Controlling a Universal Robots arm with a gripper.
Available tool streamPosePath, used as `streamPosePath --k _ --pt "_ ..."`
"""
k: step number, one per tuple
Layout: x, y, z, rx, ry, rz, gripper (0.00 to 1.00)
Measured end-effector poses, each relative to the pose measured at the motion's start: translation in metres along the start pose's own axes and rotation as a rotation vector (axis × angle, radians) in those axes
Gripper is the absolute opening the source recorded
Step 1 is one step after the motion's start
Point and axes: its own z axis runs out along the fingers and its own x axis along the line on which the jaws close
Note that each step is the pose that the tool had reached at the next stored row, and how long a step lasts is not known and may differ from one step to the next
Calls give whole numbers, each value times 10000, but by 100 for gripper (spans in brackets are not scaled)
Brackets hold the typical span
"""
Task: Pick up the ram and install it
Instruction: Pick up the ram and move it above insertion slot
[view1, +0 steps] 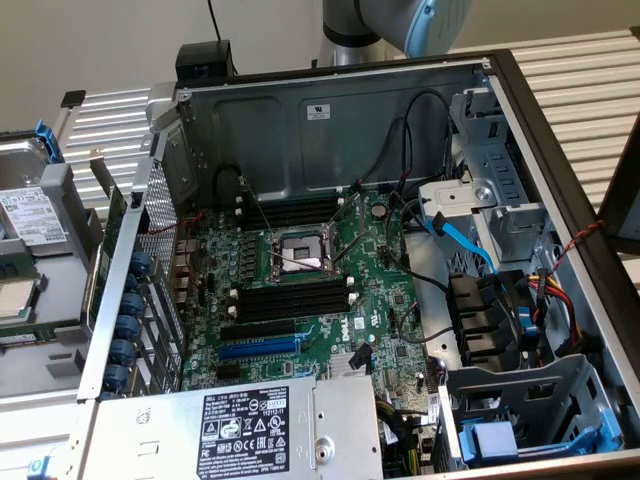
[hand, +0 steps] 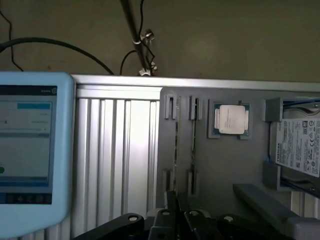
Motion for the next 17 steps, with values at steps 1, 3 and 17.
streamPosePath --k 1,3,17 --pt "0 -30 -41 -2 1 0 13" --pt "1 -87 -114 0 0 -1 13" --pt "4 -473 -554 -10 1 0 13"
